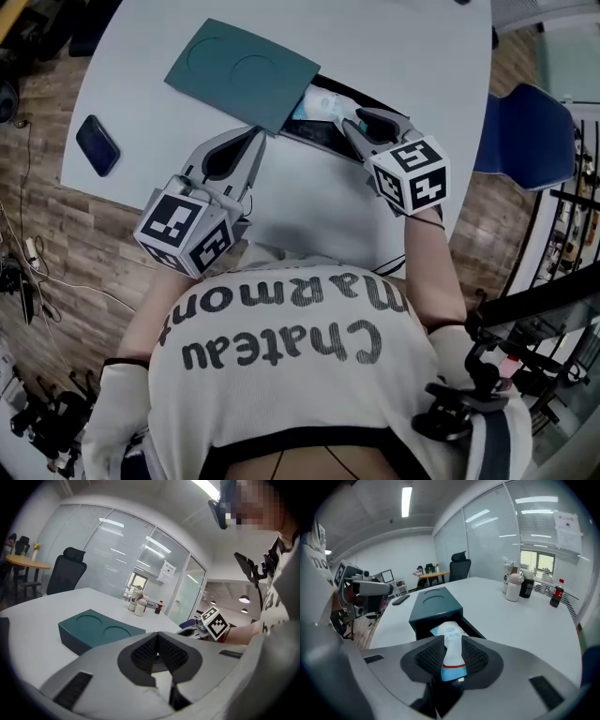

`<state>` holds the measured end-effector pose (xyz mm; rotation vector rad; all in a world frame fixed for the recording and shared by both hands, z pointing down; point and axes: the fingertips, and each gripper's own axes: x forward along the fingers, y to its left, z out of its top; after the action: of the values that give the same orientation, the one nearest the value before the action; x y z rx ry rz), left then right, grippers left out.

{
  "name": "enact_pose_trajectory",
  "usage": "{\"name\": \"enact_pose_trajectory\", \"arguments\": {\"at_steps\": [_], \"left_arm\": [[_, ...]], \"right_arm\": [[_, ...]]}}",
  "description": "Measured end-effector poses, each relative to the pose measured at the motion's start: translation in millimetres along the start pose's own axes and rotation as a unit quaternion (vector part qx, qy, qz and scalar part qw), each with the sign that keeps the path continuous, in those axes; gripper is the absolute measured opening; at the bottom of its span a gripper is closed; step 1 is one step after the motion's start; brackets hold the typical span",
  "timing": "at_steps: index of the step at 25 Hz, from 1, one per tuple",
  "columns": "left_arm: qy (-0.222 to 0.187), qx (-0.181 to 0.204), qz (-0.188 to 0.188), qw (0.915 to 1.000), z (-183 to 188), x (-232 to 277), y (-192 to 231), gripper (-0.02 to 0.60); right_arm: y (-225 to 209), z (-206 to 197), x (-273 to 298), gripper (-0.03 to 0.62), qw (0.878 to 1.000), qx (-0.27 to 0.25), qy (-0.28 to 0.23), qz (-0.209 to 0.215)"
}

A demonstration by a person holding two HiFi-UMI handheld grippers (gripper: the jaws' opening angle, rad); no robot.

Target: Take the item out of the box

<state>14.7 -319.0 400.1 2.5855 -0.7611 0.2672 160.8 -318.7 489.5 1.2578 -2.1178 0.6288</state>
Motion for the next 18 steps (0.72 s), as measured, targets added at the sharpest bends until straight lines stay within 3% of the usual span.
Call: {"name": "enact_pose_trajectory", "arguments": {"at_steps": [8,18], "left_arm": [[0.014,-0.008,0.012,0.9998,-14,-3,7,-0.003],[0.019,-0.013,0.011,0.9997,-19,-3,10,-0.003]], "right_arm": [[7,-10,21,0.170,0.999,-0.024,0.041,0.003],[-1,-27,33,0.170,0.994,-0.045,0.091,-0.035]]}}
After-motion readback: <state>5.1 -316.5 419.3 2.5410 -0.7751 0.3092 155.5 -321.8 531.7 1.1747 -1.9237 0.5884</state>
